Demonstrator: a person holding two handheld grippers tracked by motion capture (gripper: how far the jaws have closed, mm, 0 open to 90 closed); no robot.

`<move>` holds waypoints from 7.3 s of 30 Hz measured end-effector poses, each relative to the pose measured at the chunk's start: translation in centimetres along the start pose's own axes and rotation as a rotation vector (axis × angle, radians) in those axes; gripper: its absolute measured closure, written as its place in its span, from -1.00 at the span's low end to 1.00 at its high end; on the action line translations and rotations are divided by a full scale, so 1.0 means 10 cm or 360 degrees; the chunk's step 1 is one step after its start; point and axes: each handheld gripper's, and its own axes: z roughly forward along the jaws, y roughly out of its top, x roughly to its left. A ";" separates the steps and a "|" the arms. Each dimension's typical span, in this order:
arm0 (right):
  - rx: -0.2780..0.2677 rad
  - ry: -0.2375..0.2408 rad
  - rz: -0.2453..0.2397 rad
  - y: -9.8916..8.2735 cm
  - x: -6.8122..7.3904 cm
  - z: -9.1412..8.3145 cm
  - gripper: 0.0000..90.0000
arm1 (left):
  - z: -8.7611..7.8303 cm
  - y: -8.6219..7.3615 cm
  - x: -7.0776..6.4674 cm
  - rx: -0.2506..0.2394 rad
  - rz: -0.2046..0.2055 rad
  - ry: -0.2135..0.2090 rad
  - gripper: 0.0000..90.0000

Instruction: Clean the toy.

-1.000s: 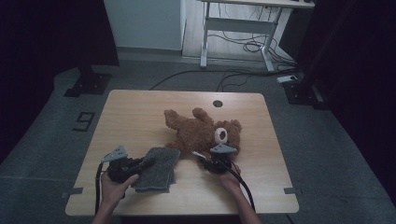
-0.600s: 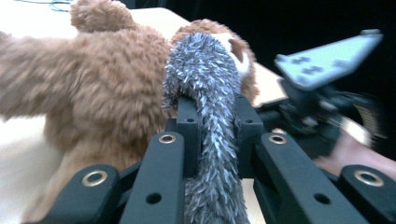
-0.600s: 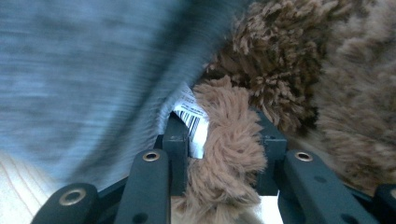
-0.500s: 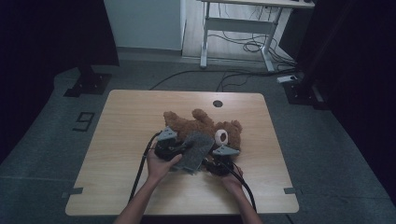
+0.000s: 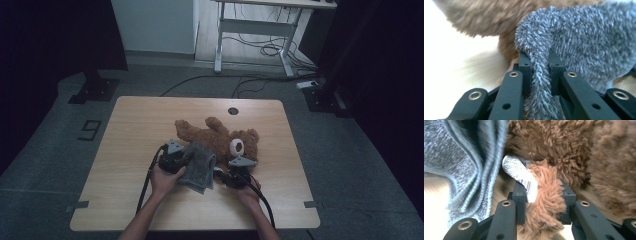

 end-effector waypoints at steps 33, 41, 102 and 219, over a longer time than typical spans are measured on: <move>0.0009 0.0032 0.0039 -0.02 -0.03 -0.03 0.49 | -0.63 -0.07 0.21 -0.0101 -0.0007 -0.0026 0.77; 0.0009 0.0040 0.0047 -0.02 -0.04 -0.03 0.48 | -0.41 0.32 -0.28 -0.0157 0.0110 -0.0210 0.77; 0.0003 0.0060 0.0068 -0.05 -0.02 -0.06 0.51 | -0.44 0.24 -0.17 -0.0108 0.0112 -0.0083 0.77; -0.0017 -0.0163 0.0132 -0.09 -0.60 -0.51 0.09 | 0.19 0.51 -0.51 0.0008 0.0271 -0.0095 0.75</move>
